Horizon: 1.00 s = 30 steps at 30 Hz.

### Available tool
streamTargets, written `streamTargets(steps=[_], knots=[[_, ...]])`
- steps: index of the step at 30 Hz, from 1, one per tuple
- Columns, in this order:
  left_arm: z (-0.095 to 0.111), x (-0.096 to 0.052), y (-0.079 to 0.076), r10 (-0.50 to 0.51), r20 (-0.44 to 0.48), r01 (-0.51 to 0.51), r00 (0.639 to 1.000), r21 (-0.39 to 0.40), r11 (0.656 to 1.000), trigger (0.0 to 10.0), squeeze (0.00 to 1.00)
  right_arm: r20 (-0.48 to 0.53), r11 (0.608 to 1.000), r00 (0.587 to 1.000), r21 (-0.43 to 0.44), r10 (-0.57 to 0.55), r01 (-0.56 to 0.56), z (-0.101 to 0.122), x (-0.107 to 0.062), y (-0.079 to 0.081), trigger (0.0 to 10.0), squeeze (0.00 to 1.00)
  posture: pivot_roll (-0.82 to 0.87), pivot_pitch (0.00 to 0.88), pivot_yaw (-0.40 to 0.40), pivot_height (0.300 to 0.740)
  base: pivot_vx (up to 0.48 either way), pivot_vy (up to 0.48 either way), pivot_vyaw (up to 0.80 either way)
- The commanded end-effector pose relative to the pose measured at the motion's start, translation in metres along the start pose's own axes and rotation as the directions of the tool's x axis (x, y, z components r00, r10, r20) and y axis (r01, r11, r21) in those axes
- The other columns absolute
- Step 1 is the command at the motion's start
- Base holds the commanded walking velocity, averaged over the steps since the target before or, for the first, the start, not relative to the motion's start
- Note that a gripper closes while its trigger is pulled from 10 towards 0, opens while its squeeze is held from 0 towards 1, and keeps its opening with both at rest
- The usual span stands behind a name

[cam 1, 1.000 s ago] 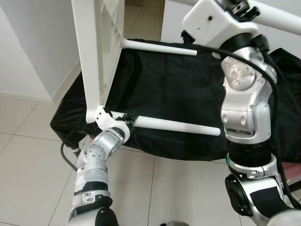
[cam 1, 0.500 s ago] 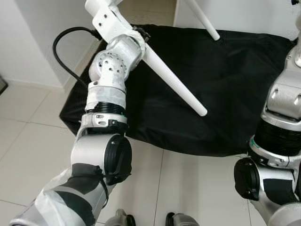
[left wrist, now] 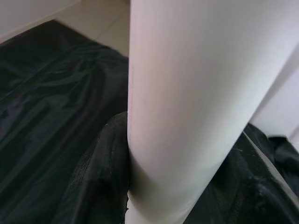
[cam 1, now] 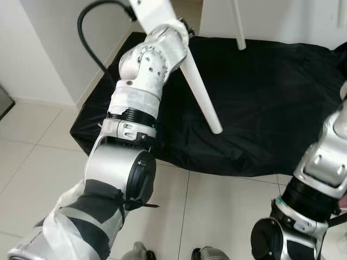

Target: Building children table

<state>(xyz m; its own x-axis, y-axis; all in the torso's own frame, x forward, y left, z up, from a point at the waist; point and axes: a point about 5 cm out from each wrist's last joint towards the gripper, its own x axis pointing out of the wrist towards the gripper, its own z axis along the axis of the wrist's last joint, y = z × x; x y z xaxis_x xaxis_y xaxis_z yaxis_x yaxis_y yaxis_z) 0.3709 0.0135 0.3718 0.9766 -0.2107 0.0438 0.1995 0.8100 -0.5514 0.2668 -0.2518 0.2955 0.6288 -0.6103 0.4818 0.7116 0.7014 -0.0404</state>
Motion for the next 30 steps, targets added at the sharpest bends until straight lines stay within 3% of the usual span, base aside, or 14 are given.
streamTargets(steps=[1, 5, 7, 8, 9, 10, 11, 16, 30], knots=[[0.044, -0.052, -0.091, -0.755, 0.216, 0.778, 0.619, -0.044, 0.626, 0.0, 0.0, -0.226, 0.948, 0.922, 0.122, 0.315, -0.294, -0.048, -0.024, 0.058, 0.0, 0.0, -0.12, 0.049, 0.061, 0.74, 0.0, 0.0, 0.0], [0.04, -0.055, -0.097, -0.768, 0.206, 0.788, 0.607, -0.03, 0.615, 0.0, 0.0, -0.251, 0.934, 0.902, 0.163, 0.352, -0.319, -0.06, -0.026, 0.066, 0.0, 0.0, -0.11, 0.047, 0.064, 0.74, 0.0, 0.0, 0.0], [0.034, -0.058, -0.102, -0.781, 0.182, 0.794, 0.597, 0.003, 0.608, 0.0, 0.0, -0.302, 0.914, 0.874, 0.267, 0.381, -0.306, -0.072, -0.03, 0.072, 0.0, 0.0, -0.11, 0.05, 0.067, 0.74, 0.0, 0.0, 0.0], [0.03, -0.058, -0.102, -0.78, 0.167, 0.789, 0.603, 0.018, 0.614, 2.6, 0.0, -0.308, 0.909, 0.872, 0.299, 0.38, -0.291, -0.075, -0.031, 0.073, 0.0, 0.0, -0.1, 0.052, 0.07, 0.74, 0.0, 0.0, 0.0], [0.03, -0.058, -0.102, -0.78, 0.167, 0.789, 0.603, 0.018, 0.614, 2.6, 0.0, -0.308, 0.909, 0.872, 0.299, 0.38, -0.291, -0.075, -0.031, 0.073, 0.0, 0.0, -0.1, 0.052, 0.07, 0.74, 0.0, 0.0, 0.0], [0.026, -0.057, -0.102, -0.78, 0.149, 0.786, 0.607, 0.027, 0.617, 9.1, 0.0, -0.299, 0.906, 0.875, 0.311, 0.38, -0.287, -0.077, -0.031, 0.073, 0.1, 0.0, -0.1, 0.052, 0.07, 0.74, 0.0, 0.0, 0.0], [0.019, -0.055, -0.101, -0.776, 0.119, 0.779, 0.619, 0.031, 0.626, 10.0, 0.0, -0.287, 0.904, 0.88, 0.32, 0.378, -0.284, -0.078, -0.03, 0.074, 10.0, 0.0, -0.1, 0.053, 0.075, 0.74, 0.0, 0.0, 0.0], [0.0, -0.054, -0.098, -0.768, 0.048, 0.764, 0.639, 0.078, 0.641, 10.0, 0.0, -0.265, 0.861, 0.868, 0.42, 0.42, -0.288, -0.082, -0.027, 0.081, 10.0, 0.0, -0.09, 0.059, 0.082, 0.74, 0.0, 0.0, 0.0], [-0.003, -0.055, -0.097, -0.765, 0.039, 0.761, 0.643, 0.081, 0.643, 10.0, 0.0, -0.258, 0.855, 0.863, 0.419, 0.434, -0.305, -0.083, -0.026, 0.082, 10.0, 0.0, -0.09, 0.06, 0.085, 0.74, 0.0, 0.0, 0.0]])
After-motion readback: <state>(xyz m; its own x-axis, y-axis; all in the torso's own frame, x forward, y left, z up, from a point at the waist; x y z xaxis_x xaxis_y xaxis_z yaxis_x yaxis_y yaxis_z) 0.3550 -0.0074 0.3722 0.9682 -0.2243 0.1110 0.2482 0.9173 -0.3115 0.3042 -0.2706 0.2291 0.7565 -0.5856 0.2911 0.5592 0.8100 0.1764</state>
